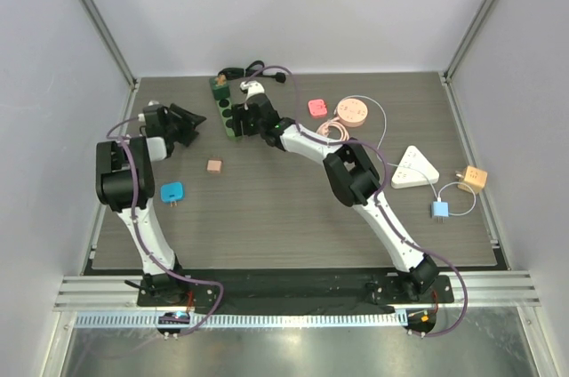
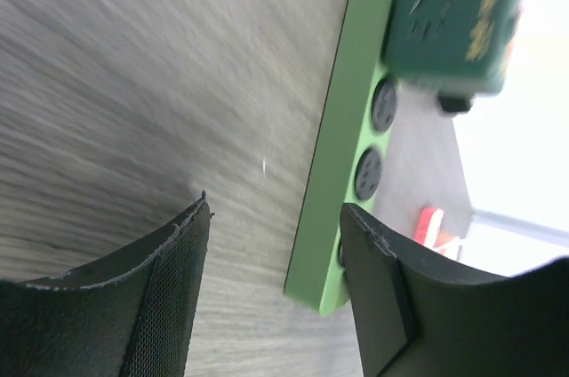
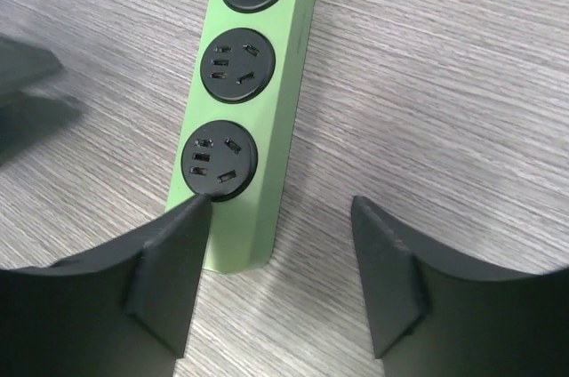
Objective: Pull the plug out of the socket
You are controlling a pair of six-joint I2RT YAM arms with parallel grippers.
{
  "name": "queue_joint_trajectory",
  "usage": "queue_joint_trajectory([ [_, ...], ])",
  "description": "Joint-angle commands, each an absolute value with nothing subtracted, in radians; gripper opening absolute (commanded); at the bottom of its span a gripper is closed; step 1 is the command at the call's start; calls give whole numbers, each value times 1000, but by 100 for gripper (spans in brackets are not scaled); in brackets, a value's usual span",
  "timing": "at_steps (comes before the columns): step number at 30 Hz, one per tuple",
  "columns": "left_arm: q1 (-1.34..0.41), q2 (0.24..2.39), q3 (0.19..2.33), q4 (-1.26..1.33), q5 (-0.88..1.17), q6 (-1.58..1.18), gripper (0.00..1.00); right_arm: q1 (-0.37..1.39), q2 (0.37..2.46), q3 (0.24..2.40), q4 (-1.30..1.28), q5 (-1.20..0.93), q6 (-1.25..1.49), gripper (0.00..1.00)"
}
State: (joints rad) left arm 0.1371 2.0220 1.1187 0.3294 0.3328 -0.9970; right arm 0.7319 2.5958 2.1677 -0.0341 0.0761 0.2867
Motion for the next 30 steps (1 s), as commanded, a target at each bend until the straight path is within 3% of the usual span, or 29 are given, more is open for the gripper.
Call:
queue_joint_trajectory([
  [1,155,1970,1103,494,339,-1042,61,741,2507,2132,38,66,276,71],
  [16,161,1977,1085,545,344,-1080,60,808,2581,2225,58,89,213,87],
  [22,164,1976,1081,548,344,-1080,60,827,2686,2390,-112,222,164,86],
  [30,164,1977,1086,545,350,-1080,59,827,2737,2425,-143,252,152,76],
])
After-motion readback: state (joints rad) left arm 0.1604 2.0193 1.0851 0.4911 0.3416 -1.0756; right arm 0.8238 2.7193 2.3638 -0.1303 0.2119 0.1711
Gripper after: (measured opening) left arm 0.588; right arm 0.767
